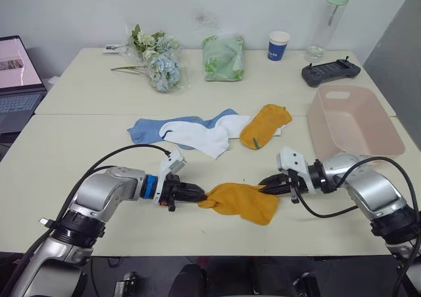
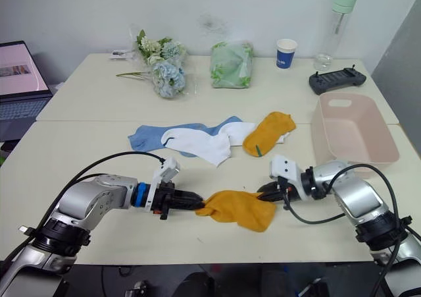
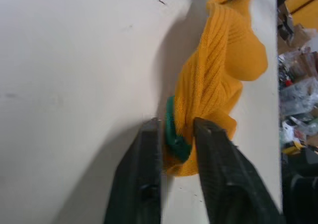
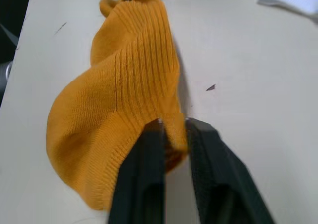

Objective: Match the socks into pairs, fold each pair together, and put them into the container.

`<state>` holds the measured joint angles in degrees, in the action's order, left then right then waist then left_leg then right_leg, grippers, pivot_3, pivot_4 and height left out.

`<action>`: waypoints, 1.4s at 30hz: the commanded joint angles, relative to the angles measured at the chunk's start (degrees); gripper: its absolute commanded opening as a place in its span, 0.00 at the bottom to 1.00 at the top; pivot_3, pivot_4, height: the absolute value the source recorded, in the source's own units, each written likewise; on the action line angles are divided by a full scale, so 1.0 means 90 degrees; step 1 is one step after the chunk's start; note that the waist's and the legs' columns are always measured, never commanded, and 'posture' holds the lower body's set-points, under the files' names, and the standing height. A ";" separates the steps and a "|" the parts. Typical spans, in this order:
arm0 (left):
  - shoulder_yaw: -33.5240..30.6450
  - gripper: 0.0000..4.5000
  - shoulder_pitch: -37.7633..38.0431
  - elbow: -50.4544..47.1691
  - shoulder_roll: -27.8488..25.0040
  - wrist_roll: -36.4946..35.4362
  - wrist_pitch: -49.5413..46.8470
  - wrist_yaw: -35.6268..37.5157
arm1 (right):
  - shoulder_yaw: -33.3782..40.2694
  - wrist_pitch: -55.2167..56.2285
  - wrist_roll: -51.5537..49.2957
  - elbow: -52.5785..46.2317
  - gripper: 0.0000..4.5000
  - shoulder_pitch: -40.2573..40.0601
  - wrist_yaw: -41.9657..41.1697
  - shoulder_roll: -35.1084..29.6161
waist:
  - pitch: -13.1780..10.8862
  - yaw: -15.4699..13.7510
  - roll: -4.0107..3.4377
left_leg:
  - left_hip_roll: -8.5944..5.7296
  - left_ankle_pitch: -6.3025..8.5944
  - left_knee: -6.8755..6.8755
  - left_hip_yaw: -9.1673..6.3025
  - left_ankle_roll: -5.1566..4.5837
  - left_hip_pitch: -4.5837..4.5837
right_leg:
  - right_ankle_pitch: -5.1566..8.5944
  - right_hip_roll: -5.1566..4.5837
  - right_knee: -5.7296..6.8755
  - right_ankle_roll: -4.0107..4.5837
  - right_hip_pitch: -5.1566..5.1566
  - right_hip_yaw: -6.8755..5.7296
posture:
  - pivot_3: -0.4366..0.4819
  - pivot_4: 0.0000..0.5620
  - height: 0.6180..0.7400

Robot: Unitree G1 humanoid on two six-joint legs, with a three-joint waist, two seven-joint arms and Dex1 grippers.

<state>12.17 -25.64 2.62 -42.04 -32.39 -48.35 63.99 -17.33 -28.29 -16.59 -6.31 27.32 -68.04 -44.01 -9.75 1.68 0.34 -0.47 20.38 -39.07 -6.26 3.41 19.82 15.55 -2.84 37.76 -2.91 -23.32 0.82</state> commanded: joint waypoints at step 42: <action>-0.1652 0.01 0.2294 -0.2248 0.1099 -0.0729 -0.0314 -0.2378 | 0.1638 -0.1574 -0.1244 -0.1838 0.00 -0.2276 0.1395 0.0085 | 0.0016 -0.0015 0.0000 | -0.0010 -0.0035 0.0009 0.0002 -0.0016 -0.0011 | -0.0009 -0.0017 0.0023 0.0000 0.0012 0.0005 | 0.48 0.27 1.00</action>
<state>-2.60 -4.78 -15.96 -32.31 -38.02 -51.21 42.62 -3.21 -42.08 -26.14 -20.88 6.09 -54.99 -42.62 -9.61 1.55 0.34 -0.56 20.06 -38.99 -6.25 3.27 19.72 15.47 -2.99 37.97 -2.91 -23.21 0.86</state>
